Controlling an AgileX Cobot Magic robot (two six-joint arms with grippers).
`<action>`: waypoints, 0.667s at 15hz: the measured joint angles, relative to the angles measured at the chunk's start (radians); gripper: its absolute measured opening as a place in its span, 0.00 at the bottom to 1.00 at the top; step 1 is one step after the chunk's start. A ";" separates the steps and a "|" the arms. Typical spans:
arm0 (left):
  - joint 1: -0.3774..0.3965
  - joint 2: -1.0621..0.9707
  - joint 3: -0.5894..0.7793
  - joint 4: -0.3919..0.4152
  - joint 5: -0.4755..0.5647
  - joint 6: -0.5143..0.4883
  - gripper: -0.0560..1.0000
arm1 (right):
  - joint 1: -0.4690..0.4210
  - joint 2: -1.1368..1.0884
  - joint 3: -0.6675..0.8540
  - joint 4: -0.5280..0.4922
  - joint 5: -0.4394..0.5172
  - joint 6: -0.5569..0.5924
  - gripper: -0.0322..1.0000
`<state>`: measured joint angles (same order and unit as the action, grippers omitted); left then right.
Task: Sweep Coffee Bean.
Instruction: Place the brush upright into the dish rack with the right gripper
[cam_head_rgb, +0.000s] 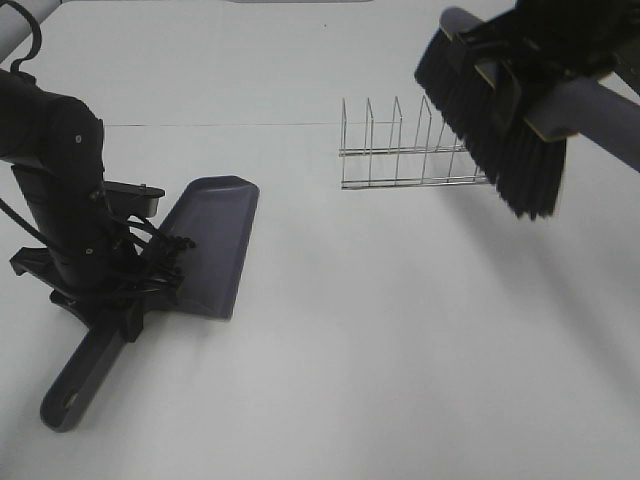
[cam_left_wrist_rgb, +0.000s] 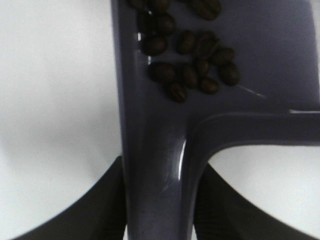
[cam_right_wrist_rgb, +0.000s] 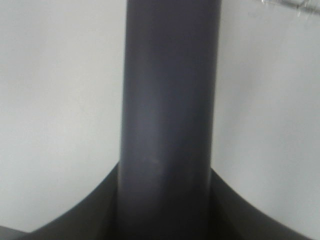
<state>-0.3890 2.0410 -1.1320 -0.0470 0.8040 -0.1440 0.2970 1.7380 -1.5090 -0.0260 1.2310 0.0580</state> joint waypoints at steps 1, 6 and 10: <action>0.000 0.000 0.000 -0.001 -0.004 -0.022 0.37 | -0.003 -0.024 0.074 -0.003 0.000 0.014 0.29; 0.000 0.000 0.000 -0.017 -0.017 -0.059 0.37 | -0.005 -0.041 0.301 -0.008 -0.106 0.121 0.29; 0.000 -0.027 0.000 -0.029 -0.018 -0.059 0.37 | -0.005 -0.041 0.339 -0.013 -0.173 0.147 0.29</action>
<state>-0.3890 2.0140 -1.1320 -0.0760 0.7860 -0.2030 0.2920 1.6970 -1.1700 -0.0390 1.0580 0.2050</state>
